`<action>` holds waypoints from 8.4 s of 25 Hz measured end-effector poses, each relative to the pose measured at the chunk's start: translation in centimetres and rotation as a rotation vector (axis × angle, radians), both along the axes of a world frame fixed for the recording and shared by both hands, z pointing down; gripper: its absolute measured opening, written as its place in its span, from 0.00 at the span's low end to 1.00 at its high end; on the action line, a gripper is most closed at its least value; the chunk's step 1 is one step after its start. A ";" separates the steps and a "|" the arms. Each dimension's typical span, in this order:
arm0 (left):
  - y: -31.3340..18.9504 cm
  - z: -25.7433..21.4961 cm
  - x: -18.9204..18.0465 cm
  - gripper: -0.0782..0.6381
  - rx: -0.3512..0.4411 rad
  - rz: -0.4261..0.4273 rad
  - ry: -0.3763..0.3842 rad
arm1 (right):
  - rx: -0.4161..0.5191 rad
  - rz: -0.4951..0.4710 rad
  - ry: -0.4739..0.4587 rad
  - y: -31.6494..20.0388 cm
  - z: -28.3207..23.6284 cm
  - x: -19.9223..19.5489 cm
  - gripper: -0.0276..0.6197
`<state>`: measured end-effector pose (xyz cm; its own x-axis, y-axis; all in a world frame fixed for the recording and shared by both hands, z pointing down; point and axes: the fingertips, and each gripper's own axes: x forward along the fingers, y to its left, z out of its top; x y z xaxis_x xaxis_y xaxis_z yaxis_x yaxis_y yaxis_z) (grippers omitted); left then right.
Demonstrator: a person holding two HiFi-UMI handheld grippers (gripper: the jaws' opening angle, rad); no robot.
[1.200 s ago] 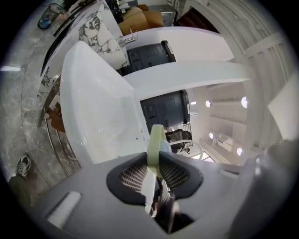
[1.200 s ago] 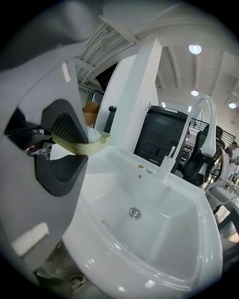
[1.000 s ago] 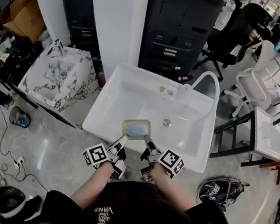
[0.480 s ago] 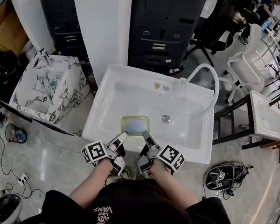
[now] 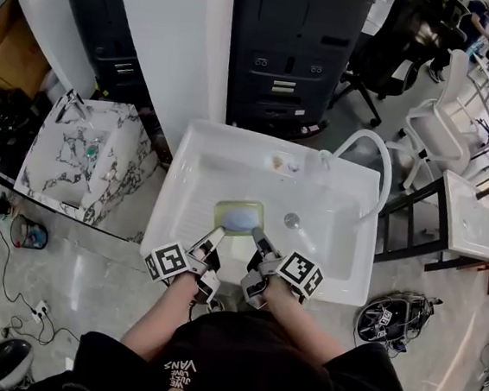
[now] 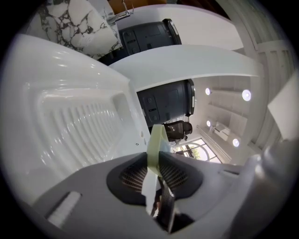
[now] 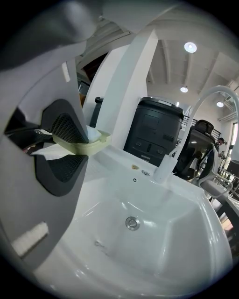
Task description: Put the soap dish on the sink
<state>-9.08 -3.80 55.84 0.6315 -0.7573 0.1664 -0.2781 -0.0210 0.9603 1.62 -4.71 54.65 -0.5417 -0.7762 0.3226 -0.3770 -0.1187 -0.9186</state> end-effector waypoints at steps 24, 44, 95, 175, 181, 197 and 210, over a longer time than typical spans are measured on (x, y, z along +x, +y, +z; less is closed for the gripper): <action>-10.5 2.9 1.3 0.29 -0.045 -0.008 -0.034 | -0.033 0.001 0.003 -10.6 3.0 1.3 0.16; -17.4 6.0 1.4 0.29 -0.074 0.035 -0.057 | -0.066 0.044 -0.008 -17.0 6.4 1.5 0.16; -22.6 9.1 2.0 0.29 -0.149 0.046 -0.081 | -0.093 0.116 -0.016 -20.8 9.2 2.4 0.16; -21.3 8.2 1.0 0.18 0.056 0.079 -0.522 | 0.027 -0.094 0.239 -19.6 7.9 1.7 0.05; -20.4 7.2 0.7 0.18 0.082 0.085 -0.532 | 0.058 -0.110 0.283 -18.9 7.1 2.0 0.05; -14.8 2.9 0.4 0.18 0.181 0.097 -0.544 | 0.176 -0.128 0.419 -13.5 3.5 3.5 0.05; -8.6 1.4 0.4 0.18 0.236 0.151 -0.586 | 0.206 -0.108 0.469 -7.7 2.2 4.3 0.05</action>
